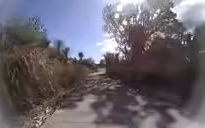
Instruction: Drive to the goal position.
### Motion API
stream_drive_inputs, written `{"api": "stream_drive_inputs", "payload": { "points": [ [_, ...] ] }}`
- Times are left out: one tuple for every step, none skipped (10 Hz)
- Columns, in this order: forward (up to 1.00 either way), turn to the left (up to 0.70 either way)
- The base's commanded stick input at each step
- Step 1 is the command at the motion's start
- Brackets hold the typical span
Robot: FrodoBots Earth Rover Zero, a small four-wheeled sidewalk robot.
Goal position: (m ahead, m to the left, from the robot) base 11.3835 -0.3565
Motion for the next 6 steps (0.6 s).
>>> {"api": "stream_drive_inputs", "payload": {
  "points": [
    [1.0,0.08],
    [1.0,0.09],
    [1.0,0.1],
    [1.0,0.1],
    [1.0,0.11],
    [1.0,0.11]
  ]
}}
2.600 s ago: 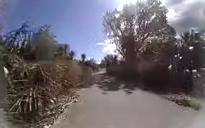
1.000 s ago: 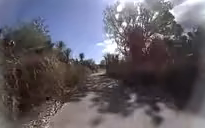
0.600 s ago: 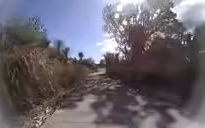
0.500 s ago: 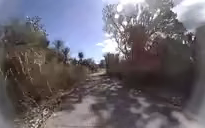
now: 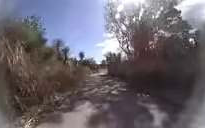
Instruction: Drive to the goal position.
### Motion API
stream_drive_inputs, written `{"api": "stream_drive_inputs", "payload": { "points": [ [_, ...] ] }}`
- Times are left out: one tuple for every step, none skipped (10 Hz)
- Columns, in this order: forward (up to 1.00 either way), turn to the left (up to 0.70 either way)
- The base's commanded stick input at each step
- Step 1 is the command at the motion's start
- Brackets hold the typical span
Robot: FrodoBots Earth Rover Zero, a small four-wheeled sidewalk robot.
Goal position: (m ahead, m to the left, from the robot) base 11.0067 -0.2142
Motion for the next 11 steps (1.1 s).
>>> {"api": "stream_drive_inputs", "payload": {
  "points": [
    [1.0,0.12],
    [1.0,0.13],
    [1.0,0.14],
    [1.0,0.14],
    [1.0,0.14],
    [1.0,0.13],
    [1.0,0.1],
    [1.0,0.1],
    [1.0,0.09],
    [1.0,0.09],
    [1.0,0.09]
  ]
}}
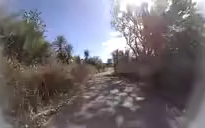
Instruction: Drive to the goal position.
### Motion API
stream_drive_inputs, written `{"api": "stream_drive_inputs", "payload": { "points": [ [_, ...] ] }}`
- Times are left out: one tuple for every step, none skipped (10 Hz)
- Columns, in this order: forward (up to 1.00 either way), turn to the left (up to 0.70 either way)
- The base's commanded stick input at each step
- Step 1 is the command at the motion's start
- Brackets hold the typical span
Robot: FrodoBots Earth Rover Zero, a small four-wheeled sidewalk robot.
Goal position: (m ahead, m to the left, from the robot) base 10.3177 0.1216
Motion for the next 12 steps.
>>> {"api": "stream_drive_inputs", "payload": {
  "points": [
    [1.0,0.08],
    [1.0,0.08],
    [1.0,0.0],
    [1.0,0.0],
    [1.0,0.0],
    [1.0,0.0],
    [1.0,0.0],
    [1.0,0.0],
    [1.0,0.0],
    [1.0,0.0],
    [1.0,0.0],
    [1.0,0.0]
  ]
}}
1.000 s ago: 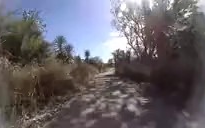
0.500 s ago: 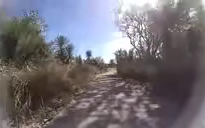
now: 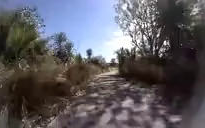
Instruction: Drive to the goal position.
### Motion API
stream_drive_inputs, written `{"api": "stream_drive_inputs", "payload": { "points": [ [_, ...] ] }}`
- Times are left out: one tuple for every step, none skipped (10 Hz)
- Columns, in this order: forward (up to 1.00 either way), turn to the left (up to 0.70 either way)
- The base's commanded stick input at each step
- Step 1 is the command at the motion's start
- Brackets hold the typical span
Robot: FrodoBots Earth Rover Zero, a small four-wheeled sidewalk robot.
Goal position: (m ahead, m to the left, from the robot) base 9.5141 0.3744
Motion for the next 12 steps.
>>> {"api": "stream_drive_inputs", "payload": {
  "points": [
    [1.0,0.0],
    [1.0,0.0],
    [1.0,0.0],
    [1.0,-0.03],
    [1.0,-0.04],
    [1.0,-0.03],
    [1.0,-0.02],
    [1.0,0.0],
    [1.0,0.0],
    [1.0,0.0],
    [1.0,0.0],
    [1.0,0.0]
  ]
}}
